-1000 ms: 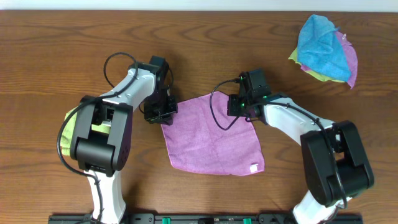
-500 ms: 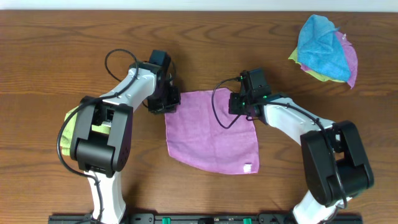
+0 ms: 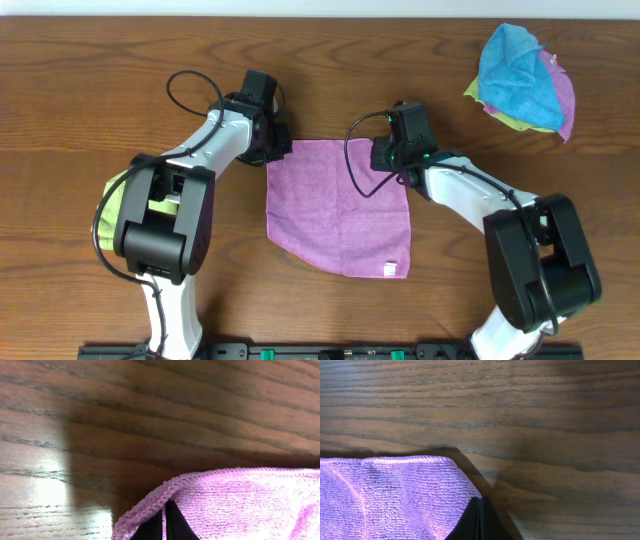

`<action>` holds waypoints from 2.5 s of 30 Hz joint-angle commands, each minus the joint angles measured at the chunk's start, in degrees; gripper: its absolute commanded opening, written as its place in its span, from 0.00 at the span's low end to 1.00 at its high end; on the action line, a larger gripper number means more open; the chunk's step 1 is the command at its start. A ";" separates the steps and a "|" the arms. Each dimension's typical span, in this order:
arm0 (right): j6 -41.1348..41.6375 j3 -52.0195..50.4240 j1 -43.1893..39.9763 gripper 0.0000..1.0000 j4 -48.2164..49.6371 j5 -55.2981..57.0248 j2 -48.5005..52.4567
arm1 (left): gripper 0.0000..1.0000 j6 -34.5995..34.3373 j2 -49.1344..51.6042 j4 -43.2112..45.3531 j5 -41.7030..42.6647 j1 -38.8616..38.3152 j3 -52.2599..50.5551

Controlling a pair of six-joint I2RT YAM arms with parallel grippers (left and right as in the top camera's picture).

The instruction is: Fold the cloth

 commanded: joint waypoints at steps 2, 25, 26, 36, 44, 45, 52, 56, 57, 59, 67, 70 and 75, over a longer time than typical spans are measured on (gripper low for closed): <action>-0.24 0.87 -0.31 0.01 -1.46 -2.03 0.96 | 0.06 -0.15 1.38 -0.46 -1.42 0.02 -0.02; 4.22 1.73 1.90 0.01 -7.13 -6.82 4.72 | 0.06 -0.11 0.96 -4.72 -0.61 0.02 1.88; 4.22 1.73 1.92 0.01 -6.99 -6.80 5.62 | 0.06 -0.09 0.96 -4.52 -0.74 0.02 1.88; 2.03 3.30 1.90 0.01 -3.52 0.98 7.78 | 0.06 0.35 0.98 1.88 -3.13 0.02 1.88; 1.62 6.80 1.90 0.01 -6.16 8.31 7.74 | 0.06 0.35 1.07 5.11 -3.17 0.07 2.01; 1.62 7.50 1.90 0.01 -6.95 9.38 7.72 | 0.06 0.35 1.07 5.05 -3.17 0.09 2.12; 1.57 10.54 1.97 0.01 -8.83 15.45 7.69 | 0.06 0.35 1.05 3.78 -3.13 0.13 4.59; 1.16 12.57 2.19 0.01 -10.36 15.74 7.39 | 0.06 0.87 1.05 1.51 -3.13 0.13 7.61; 1.16 13.20 2.32 0.01 -10.93 15.74 7.23 | 0.06 1.36 1.05 0.44 -3.13 0.13 8.81; 1.14 14.29 2.67 0.01 -11.47 16.55 6.56 | 0.06 2.08 1.05 -1.20 -3.13 0.13 10.78; 5.31 18.03 2.69 0.42 -22.97 8.39 -2.75 | 0.13 2.86 1.05 -20.28 -1.38 0.24 22.95; 7.98 18.01 1.73 0.57 -30.40 3.58 -7.74 | 0.25 2.86 1.05 -28.44 2.43 0.96 26.45; 8.33 17.68 -3.02 0.68 -46.93 -3.58 -16.06 | 0.27 3.61 0.94 -38.51 16.06 5.79 26.58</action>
